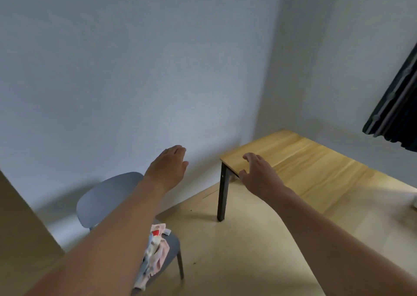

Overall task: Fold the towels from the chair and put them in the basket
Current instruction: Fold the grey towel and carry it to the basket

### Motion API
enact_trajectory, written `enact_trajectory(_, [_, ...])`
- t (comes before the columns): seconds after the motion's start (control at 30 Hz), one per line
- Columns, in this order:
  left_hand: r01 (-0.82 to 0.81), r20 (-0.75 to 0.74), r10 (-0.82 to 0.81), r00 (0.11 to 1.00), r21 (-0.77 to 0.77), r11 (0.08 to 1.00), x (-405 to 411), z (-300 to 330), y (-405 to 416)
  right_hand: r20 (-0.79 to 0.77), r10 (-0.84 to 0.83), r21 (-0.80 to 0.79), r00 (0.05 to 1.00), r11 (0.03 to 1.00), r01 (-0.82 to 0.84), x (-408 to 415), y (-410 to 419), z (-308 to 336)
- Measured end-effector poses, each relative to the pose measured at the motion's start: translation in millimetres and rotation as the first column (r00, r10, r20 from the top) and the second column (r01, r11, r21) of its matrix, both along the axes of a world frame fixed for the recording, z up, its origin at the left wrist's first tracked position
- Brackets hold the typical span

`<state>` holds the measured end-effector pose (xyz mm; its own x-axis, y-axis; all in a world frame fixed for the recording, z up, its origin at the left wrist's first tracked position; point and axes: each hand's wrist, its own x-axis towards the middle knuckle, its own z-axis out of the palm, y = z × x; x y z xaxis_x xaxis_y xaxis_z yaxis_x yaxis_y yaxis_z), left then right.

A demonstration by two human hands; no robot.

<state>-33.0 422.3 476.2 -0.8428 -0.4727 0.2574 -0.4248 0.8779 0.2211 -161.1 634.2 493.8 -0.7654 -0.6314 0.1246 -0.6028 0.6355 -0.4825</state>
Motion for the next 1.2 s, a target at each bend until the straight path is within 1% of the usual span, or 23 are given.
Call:
enact_trajectory(0.1, [0.039, 0.001, -0.039, 0.999, 0.014, 0.999, 7, 2, -35, 0.011, -0.033, 0.016, 0.999, 0.999, 0.033, 16, -31, -2])
enact_trajectory(0.2, [0.059, 0.012, -0.059, 0.998, 0.023, 0.998, 16, -2, -66, 0.023, -0.019, 0.025, 1.0, 1.0, 0.019, 26, -63, -3])
enact_trajectory(0.4, [-0.039, 0.088, 0.038, 0.995, 0.014, 0.999, 66, -21, -142, 0.061, 0.095, 0.009, 0.994, 0.995, -0.095, 58, -154, -20])
enact_trajectory(0.53, [-0.055, 0.115, 0.05, 0.992, 0.045, 0.997, 88, -26, -201, 0.094, 0.125, 0.033, 0.988, 0.991, -0.129, 79, -218, -31])
enact_trajectory(0.67, [-0.051, 0.059, 0.044, 0.997, 0.125, 0.991, 97, -30, -265, 0.108, 0.074, 0.026, 0.991, 0.997, -0.077, 92, -281, -34])
enact_trajectory(0.83, [-0.045, 0.095, 0.025, 0.995, 0.214, 0.976, 102, -43, -327, 0.13, 0.028, 0.054, 0.991, 0.998, -0.035, 108, -334, -47])
enact_trajectory(0.93, [-0.04, 0.139, 0.005, 0.99, 0.247, 0.968, 101, -55, -352, 0.156, -0.003, 0.082, 0.988, 0.997, -0.009, 104, -350, -60])
enact_trajectory(1.07, [-0.078, 0.185, 0.018, 0.983, 0.322, 0.943, 96, -87, -378, 0.205, -0.032, 0.106, 0.978, 0.994, 0.011, 98, -372, -92])
enact_trajectory(1.2, [-0.065, 0.334, -0.09, 0.938, 0.426, 0.902, 88, -143, -409, 0.315, -0.077, 0.189, 0.946, 0.982, 0.017, 110, -400, -140])
